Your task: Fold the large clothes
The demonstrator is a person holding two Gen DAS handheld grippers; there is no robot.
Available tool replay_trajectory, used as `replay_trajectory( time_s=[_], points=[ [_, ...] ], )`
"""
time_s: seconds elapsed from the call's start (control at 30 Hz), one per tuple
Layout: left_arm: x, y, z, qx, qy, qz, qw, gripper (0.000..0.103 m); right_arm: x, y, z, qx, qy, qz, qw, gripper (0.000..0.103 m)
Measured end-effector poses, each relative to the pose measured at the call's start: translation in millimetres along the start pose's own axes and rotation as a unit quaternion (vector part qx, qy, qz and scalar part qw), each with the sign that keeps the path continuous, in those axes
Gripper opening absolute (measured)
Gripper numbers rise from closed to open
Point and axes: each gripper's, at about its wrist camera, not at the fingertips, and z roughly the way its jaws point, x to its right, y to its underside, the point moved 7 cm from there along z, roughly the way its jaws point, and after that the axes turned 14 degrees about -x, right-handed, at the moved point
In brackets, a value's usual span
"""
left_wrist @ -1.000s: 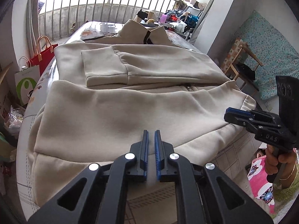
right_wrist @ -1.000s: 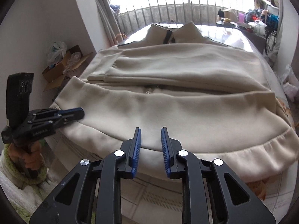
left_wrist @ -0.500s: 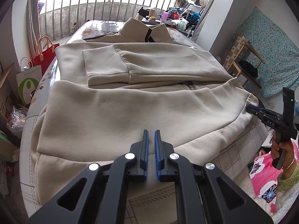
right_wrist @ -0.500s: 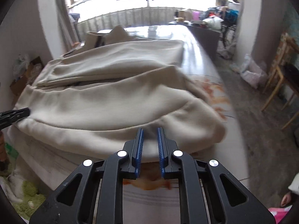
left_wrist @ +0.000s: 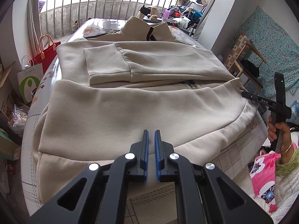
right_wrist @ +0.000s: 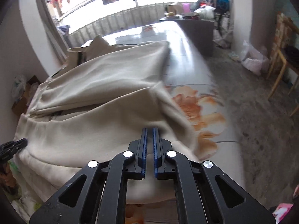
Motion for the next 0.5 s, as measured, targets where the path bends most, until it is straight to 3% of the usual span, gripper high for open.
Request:
replay_trajectory(
  time_s=[0.07, 0.2, 0.4, 0.5],
  points=[
    [-1.7, -0.3, 0.2, -0.001, 0.007, -0.006, 1.0, 0.006, 9.6, -3.4, -15.6, 0.017, 0.018, 0.006, 1.0, 0.019],
    [-2.7, -2.7, -0.4, -0.012, 0.01, -0.013, 0.9998, 0.007, -10.8, -7.8, -32.7, 0.034, -0.013, -0.015, 0.999, 0.024],
    [-7.9, -15.0, -25.9, -0.014, 0.011, -0.03, 0.9994, 0.008, -56.6, -18.3, -21.5, 0.017, -0.045, -0.052, 0.998, 0.056],
    [-18.0, -37.0, -49.2, -0.005, -0.018, -0.039, 0.999, 0.026, -75.9, -33.2, -24.1, 0.007, -0.052, -0.068, 0.996, 0.065]
  ],
)
